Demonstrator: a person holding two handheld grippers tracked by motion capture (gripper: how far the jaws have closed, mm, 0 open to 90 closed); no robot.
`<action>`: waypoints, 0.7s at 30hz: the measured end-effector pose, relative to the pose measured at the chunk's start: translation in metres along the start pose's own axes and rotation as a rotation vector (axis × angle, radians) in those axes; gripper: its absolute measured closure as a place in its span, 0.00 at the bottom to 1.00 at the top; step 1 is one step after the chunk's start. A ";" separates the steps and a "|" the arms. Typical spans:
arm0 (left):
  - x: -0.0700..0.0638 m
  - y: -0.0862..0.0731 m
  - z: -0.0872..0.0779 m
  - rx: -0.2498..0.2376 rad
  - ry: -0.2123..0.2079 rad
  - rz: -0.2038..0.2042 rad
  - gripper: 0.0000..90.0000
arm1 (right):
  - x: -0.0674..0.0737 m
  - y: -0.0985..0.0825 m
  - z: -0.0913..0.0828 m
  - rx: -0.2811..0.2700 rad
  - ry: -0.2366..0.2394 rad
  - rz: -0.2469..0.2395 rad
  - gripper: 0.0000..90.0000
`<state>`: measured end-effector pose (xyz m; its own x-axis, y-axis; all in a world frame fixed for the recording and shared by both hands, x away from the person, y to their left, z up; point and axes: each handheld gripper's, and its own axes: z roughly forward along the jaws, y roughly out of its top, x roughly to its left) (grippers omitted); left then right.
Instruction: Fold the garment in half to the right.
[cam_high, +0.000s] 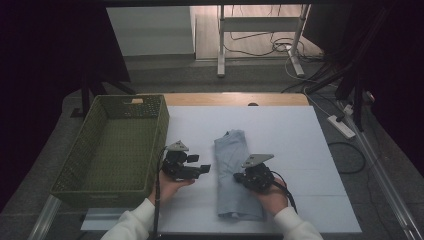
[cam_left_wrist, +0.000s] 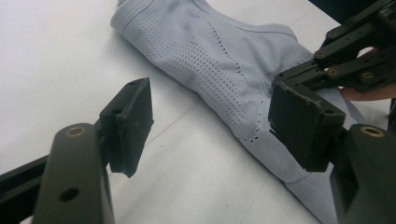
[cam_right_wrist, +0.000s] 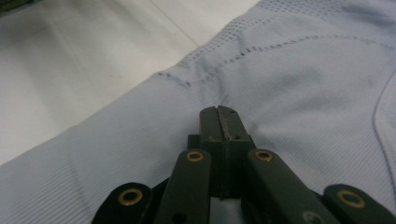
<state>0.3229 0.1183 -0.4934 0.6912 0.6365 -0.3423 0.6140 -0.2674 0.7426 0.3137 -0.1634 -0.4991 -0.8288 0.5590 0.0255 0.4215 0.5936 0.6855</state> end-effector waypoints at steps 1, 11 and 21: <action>0.000 0.000 0.000 -0.001 -0.001 0.001 0.35 | 0.004 0.001 -0.002 0.010 -0.007 -0.022 1.00; -0.002 0.001 -0.001 -0.002 -0.001 0.007 0.35 | 0.012 -0.010 -0.018 0.016 -0.015 -0.025 1.00; 0.000 -0.001 -0.006 -0.013 0.007 0.002 0.35 | 0.006 -0.020 -0.027 -0.002 0.016 0.025 1.00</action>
<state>0.3201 0.1228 -0.4905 0.6896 0.6408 -0.3374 0.6080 -0.2591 0.7505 0.2902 -0.1870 -0.4930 -0.8240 0.5639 0.0542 0.4412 0.5786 0.6860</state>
